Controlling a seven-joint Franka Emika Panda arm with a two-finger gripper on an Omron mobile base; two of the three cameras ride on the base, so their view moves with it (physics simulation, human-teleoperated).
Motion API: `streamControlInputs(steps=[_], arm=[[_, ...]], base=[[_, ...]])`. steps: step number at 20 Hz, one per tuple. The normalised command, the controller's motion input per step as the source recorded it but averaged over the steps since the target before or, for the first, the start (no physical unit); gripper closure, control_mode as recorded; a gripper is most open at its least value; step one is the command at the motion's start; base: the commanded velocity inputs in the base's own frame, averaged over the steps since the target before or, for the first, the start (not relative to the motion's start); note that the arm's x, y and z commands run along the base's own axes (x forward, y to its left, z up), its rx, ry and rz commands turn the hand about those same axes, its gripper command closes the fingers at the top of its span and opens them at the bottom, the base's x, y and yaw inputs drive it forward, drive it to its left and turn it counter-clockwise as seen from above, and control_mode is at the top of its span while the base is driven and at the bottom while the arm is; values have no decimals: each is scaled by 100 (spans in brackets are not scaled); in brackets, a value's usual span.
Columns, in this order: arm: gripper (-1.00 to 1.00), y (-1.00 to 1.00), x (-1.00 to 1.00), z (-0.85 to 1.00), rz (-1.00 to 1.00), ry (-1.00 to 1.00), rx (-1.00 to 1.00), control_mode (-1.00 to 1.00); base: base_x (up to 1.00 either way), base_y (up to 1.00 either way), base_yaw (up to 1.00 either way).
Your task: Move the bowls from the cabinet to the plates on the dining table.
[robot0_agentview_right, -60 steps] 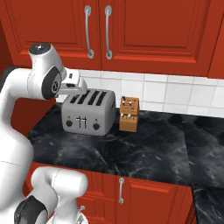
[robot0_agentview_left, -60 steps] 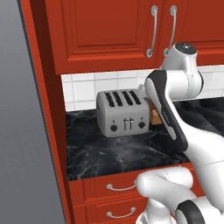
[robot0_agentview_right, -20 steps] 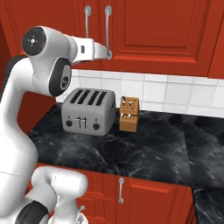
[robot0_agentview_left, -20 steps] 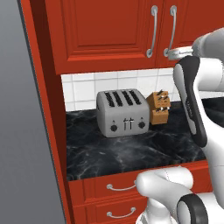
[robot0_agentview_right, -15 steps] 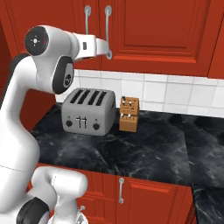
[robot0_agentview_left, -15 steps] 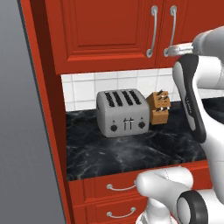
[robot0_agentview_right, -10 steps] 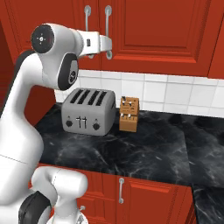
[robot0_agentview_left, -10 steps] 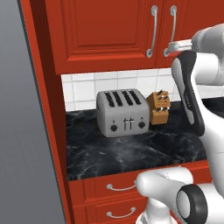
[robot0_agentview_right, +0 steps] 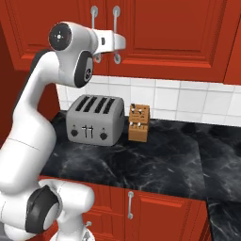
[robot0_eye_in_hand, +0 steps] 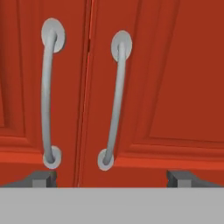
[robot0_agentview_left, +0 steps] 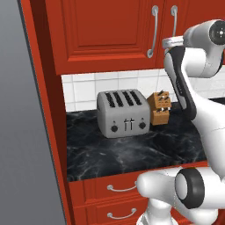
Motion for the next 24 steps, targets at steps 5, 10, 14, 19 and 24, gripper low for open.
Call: streamControlInputs(steps=[5, 10, 14, 19, 24], arm=[[-100, -8, 50, 0, 0, 0, 0, -100], [-100, -8, 54, 0, 0, 0, 0, -100], [-100, -8, 57, 0, 0, 0, 0, -100], [-100, -10, 56, 0, 0, 0, 0, -100], [-100, -13, 54, 0, 0, 0, 0, -100]], base=[[0, 0, 0], [0, 0, 0], [0, 0, 0], [0, 0, 0], [0, 0, 0]])
